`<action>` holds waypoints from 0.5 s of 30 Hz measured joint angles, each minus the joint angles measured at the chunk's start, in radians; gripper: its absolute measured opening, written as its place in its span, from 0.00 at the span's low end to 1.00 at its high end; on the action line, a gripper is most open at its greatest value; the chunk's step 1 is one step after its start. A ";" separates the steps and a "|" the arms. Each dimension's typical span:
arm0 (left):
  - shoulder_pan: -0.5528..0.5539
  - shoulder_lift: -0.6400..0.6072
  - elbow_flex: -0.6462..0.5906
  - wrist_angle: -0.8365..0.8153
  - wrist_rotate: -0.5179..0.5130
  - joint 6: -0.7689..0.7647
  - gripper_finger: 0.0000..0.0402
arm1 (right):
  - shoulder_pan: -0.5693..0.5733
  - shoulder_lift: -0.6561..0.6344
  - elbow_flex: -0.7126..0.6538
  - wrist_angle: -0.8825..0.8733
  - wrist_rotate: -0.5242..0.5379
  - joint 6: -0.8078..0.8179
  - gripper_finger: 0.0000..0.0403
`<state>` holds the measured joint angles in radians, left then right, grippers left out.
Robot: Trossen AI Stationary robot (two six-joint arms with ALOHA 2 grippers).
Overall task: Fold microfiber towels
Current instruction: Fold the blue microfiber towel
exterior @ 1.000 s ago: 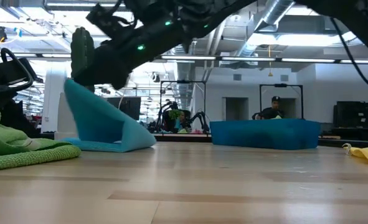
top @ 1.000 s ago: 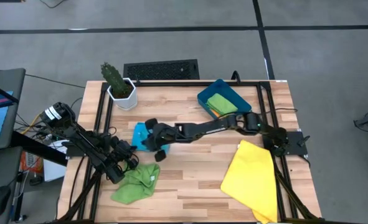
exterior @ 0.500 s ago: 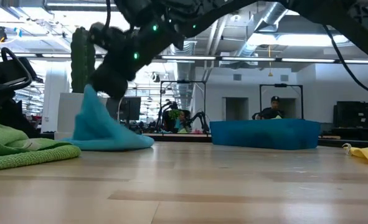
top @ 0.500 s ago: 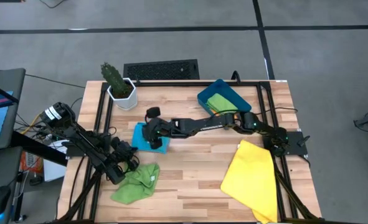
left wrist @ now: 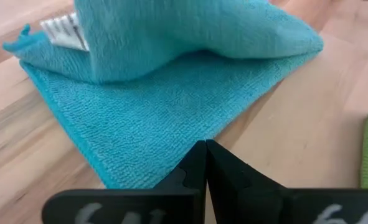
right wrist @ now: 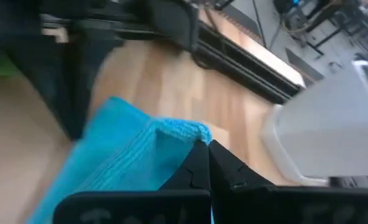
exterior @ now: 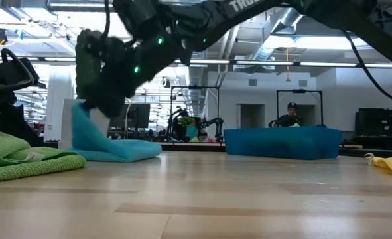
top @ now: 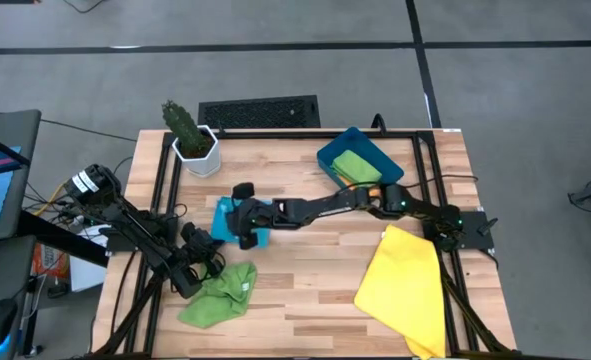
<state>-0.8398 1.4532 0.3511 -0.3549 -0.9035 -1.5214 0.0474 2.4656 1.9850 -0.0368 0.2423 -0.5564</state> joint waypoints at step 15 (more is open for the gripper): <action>-0.001 -0.003 0.164 -0.227 0.140 0.017 0.00 | 0.009 0.028 0.005 0.157 -0.212 0.051 0.02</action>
<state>-0.8408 1.4502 0.5154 -0.5819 -0.7640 -1.5045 0.0563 2.4933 1.9903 0.1199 0.0307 -0.5053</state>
